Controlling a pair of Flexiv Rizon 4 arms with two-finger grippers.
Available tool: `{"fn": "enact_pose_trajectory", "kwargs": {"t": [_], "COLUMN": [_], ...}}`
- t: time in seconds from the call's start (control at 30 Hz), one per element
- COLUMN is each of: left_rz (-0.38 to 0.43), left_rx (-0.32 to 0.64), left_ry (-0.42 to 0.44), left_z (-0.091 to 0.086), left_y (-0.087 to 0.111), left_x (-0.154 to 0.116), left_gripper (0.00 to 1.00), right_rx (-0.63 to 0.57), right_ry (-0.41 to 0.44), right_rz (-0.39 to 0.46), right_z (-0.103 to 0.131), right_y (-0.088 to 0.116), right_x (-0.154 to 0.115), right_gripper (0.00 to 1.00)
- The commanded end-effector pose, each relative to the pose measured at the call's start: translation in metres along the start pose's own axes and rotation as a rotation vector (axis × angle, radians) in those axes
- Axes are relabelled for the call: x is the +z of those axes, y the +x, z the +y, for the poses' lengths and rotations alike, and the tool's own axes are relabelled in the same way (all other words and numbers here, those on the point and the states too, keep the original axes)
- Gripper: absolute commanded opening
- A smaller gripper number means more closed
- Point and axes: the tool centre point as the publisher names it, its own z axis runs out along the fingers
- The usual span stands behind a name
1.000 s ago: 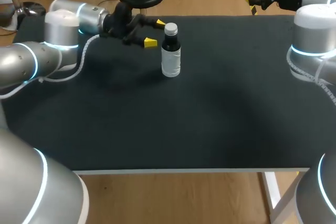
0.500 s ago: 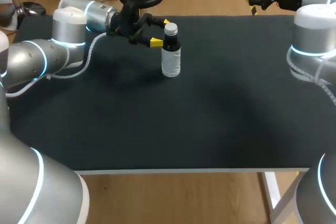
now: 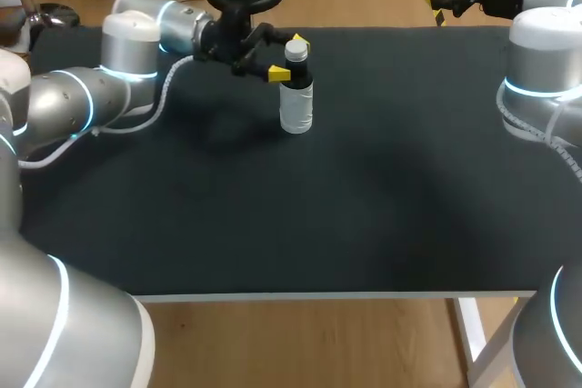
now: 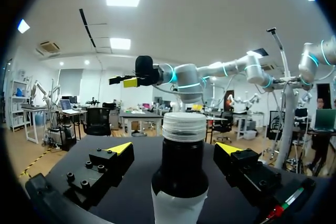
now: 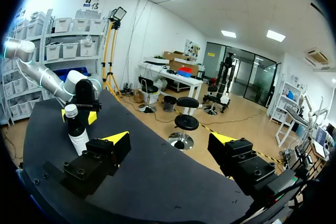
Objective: Unscrew the bottle cap
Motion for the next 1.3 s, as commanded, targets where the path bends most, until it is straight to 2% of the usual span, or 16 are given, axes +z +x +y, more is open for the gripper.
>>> {"fn": "enact_pose_trajectory", "kwargs": {"t": [0.03, 0.87, 0.93, 0.97, 1.17, 1.23, 1.27, 1.3], "left_rz": [0.135, 0.171, 0.172, 0.173, 0.178, 0.18, 0.181, 0.181], "left_rx": [0.0, 0.007, 0.007, 0.007, 0.005, 0.005, 0.005, 0.006], "left_ry": [0.002, -0.007, -0.008, -0.009, -0.013, -0.014, -0.014, -0.014], "left_z": [0.0022, 0.0001, 0.0001, 0.0001, 0.0005, 0.0007, 0.0007, 0.0007], "left_y": [-0.0074, -0.0052, -0.0052, -0.0052, -0.0055, -0.0058, -0.0059, -0.006], "left_x": [0.0015, 0.008, 0.0079, 0.008, 0.0087, 0.0092, 0.0092, 0.0093], "left_gripper": [1.0, 0.98, 0.6, 0.5, 0.41, 0.25, 0.09, 0.0], "right_rx": [0.0, 0.0, 0.0, 0.0, 0.0, 0.0, 0.0, 0.0], "right_ry": [0.0, 0.0, 0.0, 0.0, 0.0, 0.0, 0.0, 0.0], "right_rz": [0.0, 0.0, 0.0, 0.0, 0.0, 0.0, 0.0, 0.0], "right_z": [0.0001, 0.0001, 0.0001, 0.0001, 0.0001, 0.0001, 0.0001, 0.0001], "right_y": [0.0, 0.0, 0.0, 0.0, 0.0, 0.0, 0.0, 0.0], "right_x": [0.0004, 0.0004, 0.0004, 0.0004, 0.0004, 0.0004, 0.0004, 0.0004], "right_gripper": [1.0, 1.0, 1.0, 1.0, 1.0, 1.0, 1.0, 1.0]}}
